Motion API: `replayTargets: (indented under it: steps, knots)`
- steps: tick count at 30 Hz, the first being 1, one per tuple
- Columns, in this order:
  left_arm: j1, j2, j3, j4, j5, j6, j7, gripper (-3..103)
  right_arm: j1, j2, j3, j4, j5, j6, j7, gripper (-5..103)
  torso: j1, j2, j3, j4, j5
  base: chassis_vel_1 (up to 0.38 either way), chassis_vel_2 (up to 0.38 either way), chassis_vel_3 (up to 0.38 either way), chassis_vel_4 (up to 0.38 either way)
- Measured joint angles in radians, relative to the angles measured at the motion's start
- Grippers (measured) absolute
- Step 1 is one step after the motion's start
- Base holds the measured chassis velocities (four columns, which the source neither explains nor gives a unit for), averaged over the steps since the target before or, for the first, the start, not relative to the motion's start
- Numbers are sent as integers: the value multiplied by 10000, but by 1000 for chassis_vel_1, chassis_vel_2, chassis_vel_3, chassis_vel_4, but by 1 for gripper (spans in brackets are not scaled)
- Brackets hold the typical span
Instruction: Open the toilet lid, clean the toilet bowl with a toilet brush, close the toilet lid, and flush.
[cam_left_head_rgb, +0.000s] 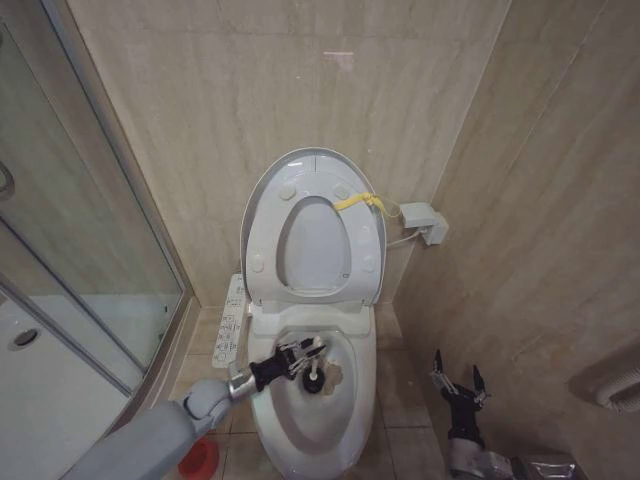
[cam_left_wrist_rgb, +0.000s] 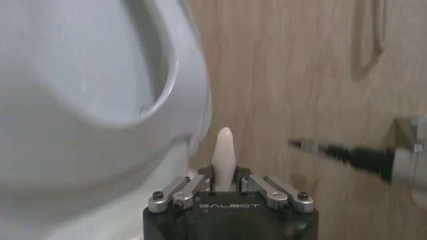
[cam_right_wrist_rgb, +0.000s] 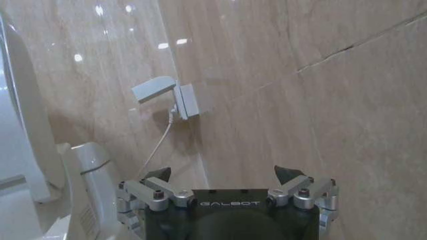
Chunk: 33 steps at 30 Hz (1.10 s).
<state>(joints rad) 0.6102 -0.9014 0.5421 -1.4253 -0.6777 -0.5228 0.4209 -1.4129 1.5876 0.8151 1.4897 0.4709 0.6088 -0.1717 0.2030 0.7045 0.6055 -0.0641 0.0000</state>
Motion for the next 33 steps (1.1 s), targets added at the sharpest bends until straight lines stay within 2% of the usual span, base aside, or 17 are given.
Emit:
replayTargets:
  steps: [7, 14, 15, 18, 20, 24, 28, 33]
  knots:
    - [-519, -574, 56, 255, 179, -28, 33, 20, -41, -58, 9, -1, 28, 35, -38, 100, 0, 0, 0, 1, 8, 0, 0, 0, 0]
    - [-19, -1165, 159, 1491, 682, -163, 133, 20, -46, -83, -12, 29, 50, 48, -57, 100, -3, 3, -4, -2, 2, 0, 0, 0, 0]
    - [3, -1208, 250, 1520, 722, -158, 136, 20, -45, -97, -12, 28, 58, 49, -62, 100, -1, 1, 1, 9, 6, 0, 0, 0, 0]
    - [-80, -1323, 301, 1374, 722, -123, 100, 20, -28, -123, -11, 21, 78, 51, -64, 100, -1, 1, 0, -4, 0, 0, 0, 0, 0]
    - [-335, -1484, 389, 874, 561, -58, 53, 20, -33, -140, 6, 8, 101, 52, -78, 100, 1, 0, 1, 2, 5, 0, 0, 0, 0]
    - [-523, -1516, 447, 615, 458, -31, 38, 20, -36, -140, 21, -1, 105, 55, -90, 100, -1, 1, -1, 0, 8, 0, 0, 0, 0]
    - [-484, -1287, 490, 1054, 579, -108, 76, 20, -35, -165, 29, -5, 139, 58, -98, 100, 0, 0, 0, 7, 5, 0, 0, 0, 0]
    - [-446, -1223, 499, 1060, 605, -116, 90, 20, -30, -203, 25, -23, 155, 59, -107, 100, 0, 0, 0, 6, 0, 0, 0, 0, 0]
